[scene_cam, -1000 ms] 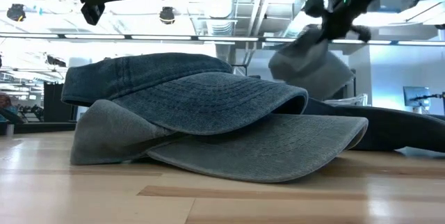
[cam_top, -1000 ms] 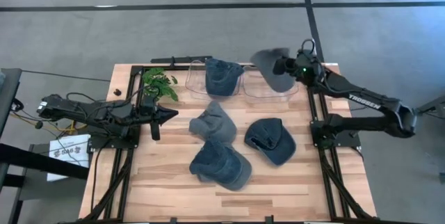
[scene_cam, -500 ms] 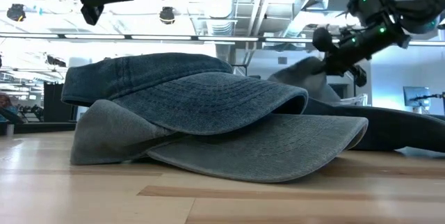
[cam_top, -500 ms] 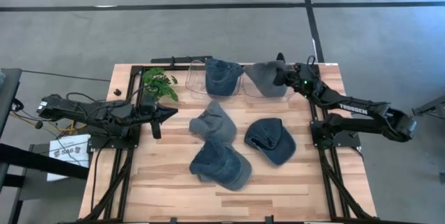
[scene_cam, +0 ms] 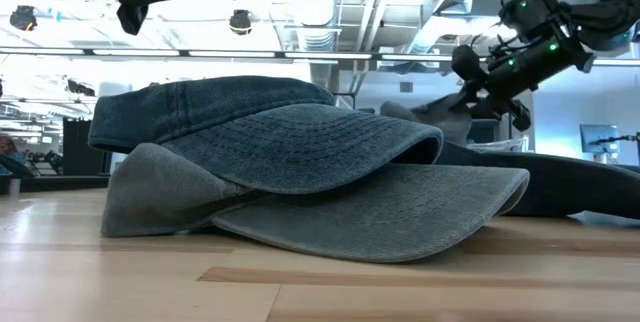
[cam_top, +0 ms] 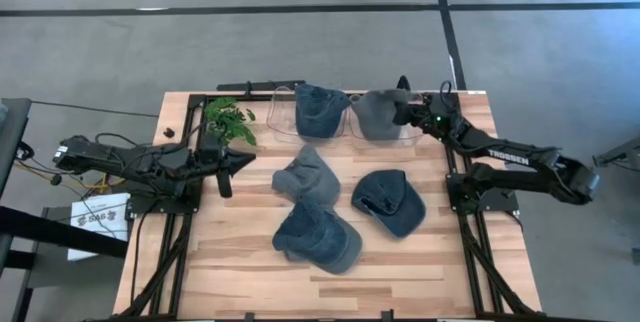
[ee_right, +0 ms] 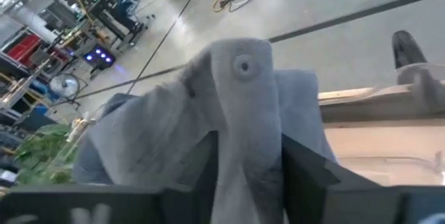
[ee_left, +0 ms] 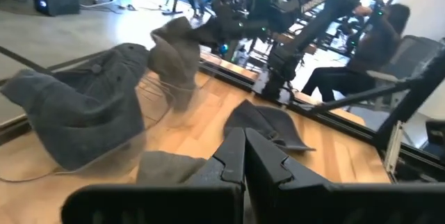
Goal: Pick & Place hat
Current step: Put the top right gray cap into the right transparent bin, then put the left blue cap into the left transparent bin
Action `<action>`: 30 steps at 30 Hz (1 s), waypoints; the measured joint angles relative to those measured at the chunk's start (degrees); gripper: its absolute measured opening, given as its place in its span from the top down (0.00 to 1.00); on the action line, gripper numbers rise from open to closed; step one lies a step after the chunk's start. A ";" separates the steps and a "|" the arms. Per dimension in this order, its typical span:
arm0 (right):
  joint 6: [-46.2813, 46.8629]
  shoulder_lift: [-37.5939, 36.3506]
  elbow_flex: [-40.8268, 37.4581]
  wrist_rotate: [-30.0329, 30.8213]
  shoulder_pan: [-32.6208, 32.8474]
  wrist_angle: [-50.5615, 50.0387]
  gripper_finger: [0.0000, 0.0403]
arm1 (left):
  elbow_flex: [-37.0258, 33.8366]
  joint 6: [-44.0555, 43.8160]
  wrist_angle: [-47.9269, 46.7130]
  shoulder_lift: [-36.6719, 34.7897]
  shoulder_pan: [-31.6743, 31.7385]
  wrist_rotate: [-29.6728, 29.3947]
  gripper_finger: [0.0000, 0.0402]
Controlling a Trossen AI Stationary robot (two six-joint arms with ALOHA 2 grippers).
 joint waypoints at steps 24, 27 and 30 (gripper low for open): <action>-5.63 -12.45 26.86 1.08 19.05 -44.86 0.34 | 1.04 -4.93 4.03 3.74 -0.30 -0.59 0.51; -3.40 -10.55 27.56 5.99 25.88 -50.59 0.34 | 5.89 -6.79 -2.01 8.78 -1.87 -3.94 0.51; 0.68 -8.10 28.24 10.86 31.69 -57.32 0.34 | 13.75 -9.74 -11.55 16.68 -3.72 -8.33 0.53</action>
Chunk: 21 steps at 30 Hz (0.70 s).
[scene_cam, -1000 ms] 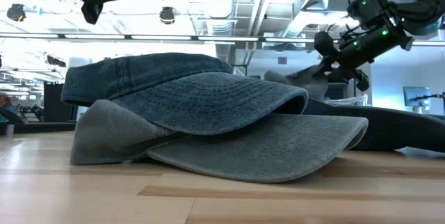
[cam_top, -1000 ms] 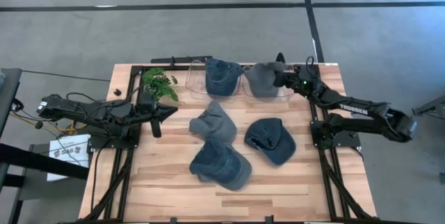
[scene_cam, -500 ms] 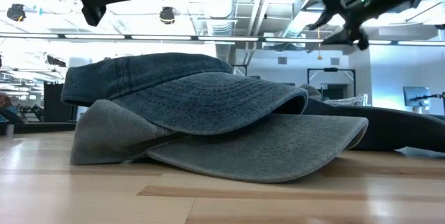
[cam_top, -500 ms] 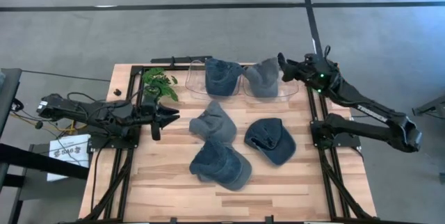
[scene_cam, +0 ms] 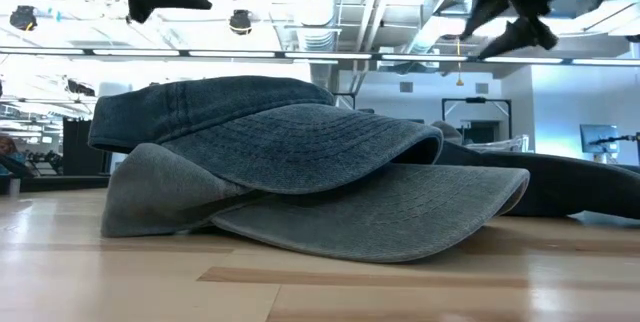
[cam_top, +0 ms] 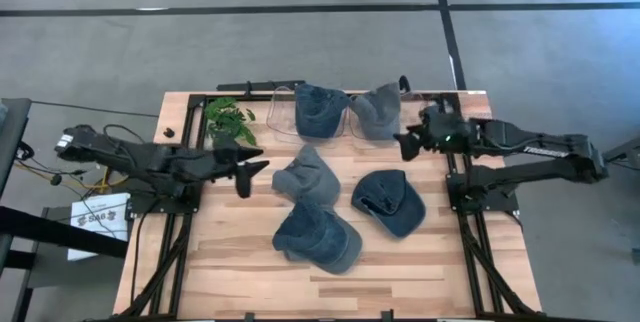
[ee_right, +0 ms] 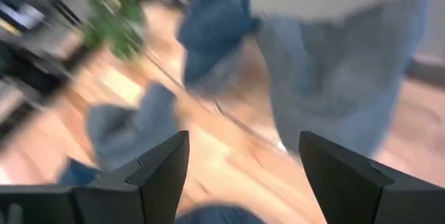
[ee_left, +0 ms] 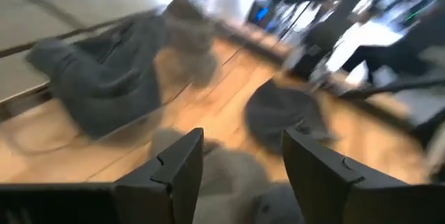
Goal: Pick & Place hat
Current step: Put the left blue cap into the left transparent bin
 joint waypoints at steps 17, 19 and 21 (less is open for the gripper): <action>4.66 3.16 0.12 3.38 12.60 -25.86 0.34 | 35.41 -65.77 -37.01 36.19 -8.33 5.96 0.72; 3.73 2.48 0.08 3.34 13.38 -27.07 0.34 | 35.54 -71.97 -35.62 38.92 -11.41 8.37 0.73; 2.47 1.58 0.10 3.39 13.86 -26.82 0.34 | 35.54 -78.85 -34.51 41.75 -14.50 11.16 0.74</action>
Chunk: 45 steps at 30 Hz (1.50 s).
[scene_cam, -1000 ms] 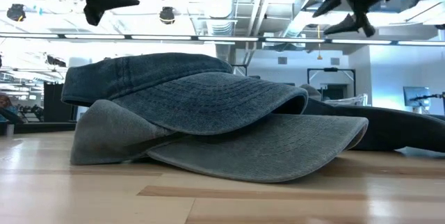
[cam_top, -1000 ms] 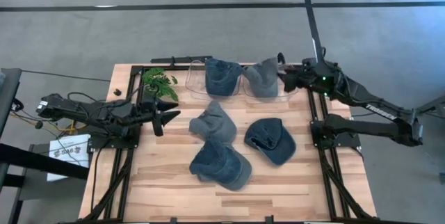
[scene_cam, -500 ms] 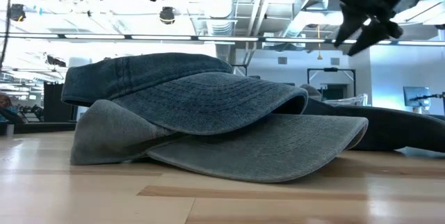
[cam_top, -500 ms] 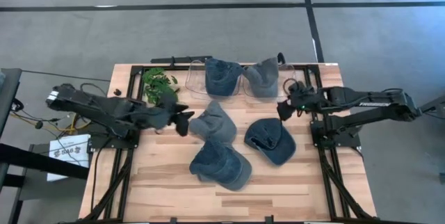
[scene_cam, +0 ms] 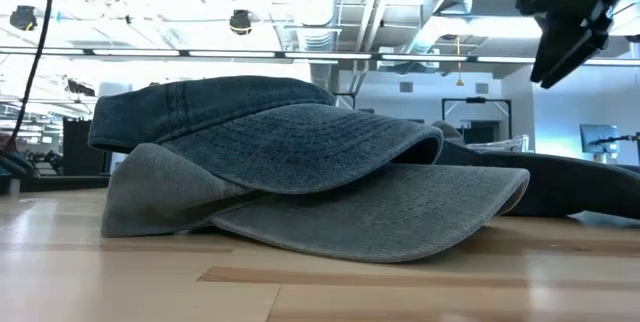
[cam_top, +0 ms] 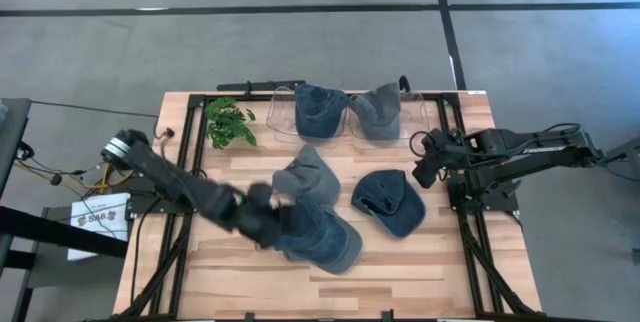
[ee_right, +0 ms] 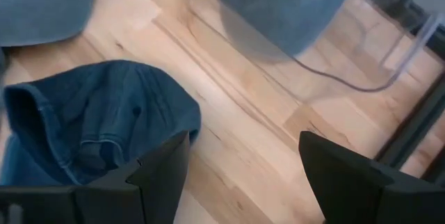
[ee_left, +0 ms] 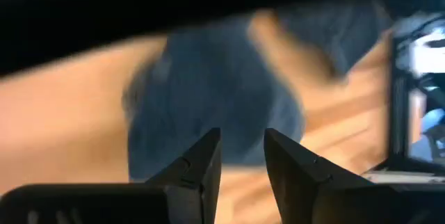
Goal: Pick & Place hat
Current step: Put the left blue cap into the left transparent bin
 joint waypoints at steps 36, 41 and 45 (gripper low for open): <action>-2.55 -4.85 0.00 -0.05 0.74 0.13 0.34 | -0.22 -17.24 4.64 9.15 -5.02 1.37 0.45; -2.55 -4.85 -0.02 -0.05 0.74 0.14 0.34 | -0.24 -18.73 3.13 12.04 -5.09 7.14 0.45; -2.55 -4.85 -0.02 -0.05 0.74 0.13 0.34 | -0.24 -18.73 3.41 14.74 -5.06 9.04 0.45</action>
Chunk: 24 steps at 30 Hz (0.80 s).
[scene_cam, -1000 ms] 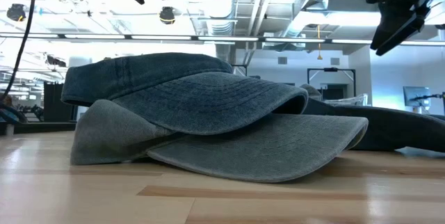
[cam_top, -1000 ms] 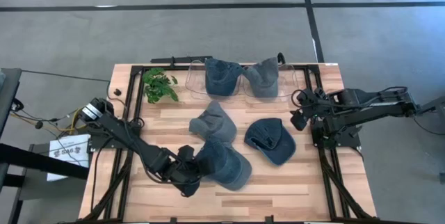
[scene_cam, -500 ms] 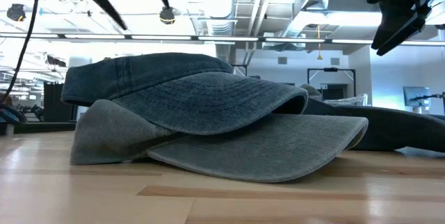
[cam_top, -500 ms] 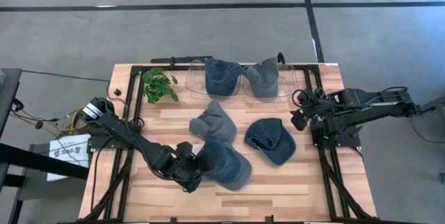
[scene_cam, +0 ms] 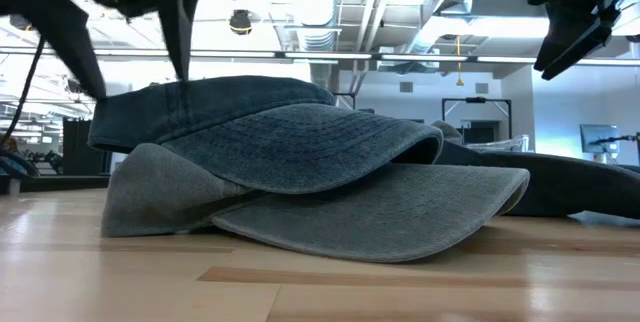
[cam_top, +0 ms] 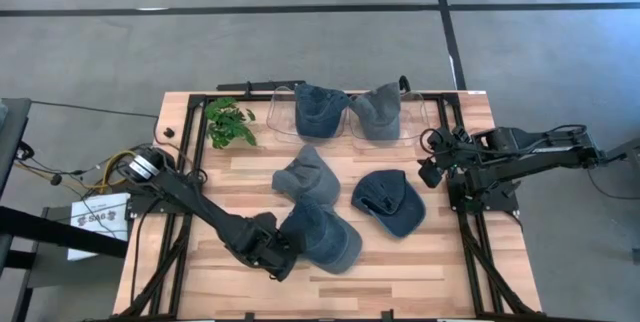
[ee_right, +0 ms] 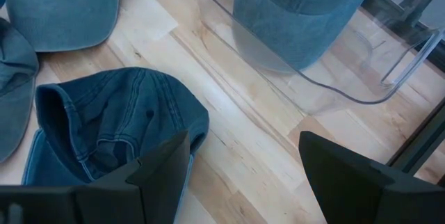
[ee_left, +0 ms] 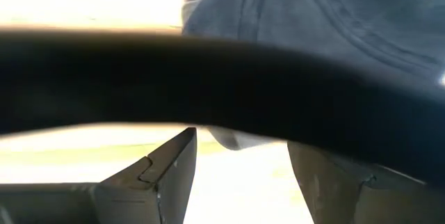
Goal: Pick & Place hat
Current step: Put the left blue cap into the left transparent bin
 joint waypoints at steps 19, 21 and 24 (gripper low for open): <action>-1.43 0.00 0.00 -0.02 0.00 -0.02 0.34 | 0.00 4.83 -3.00 0.88 0.69 -7.67 0.45; -1.53 0.00 0.00 0.00 -0.02 -0.02 0.34 | 0.00 6.99 -0.95 0.88 1.35 -7.67 0.45; -1.64 0.00 0.00 0.00 -0.02 -0.02 0.34 | 0.00 11.79 3.12 0.88 2.35 -8.14 0.45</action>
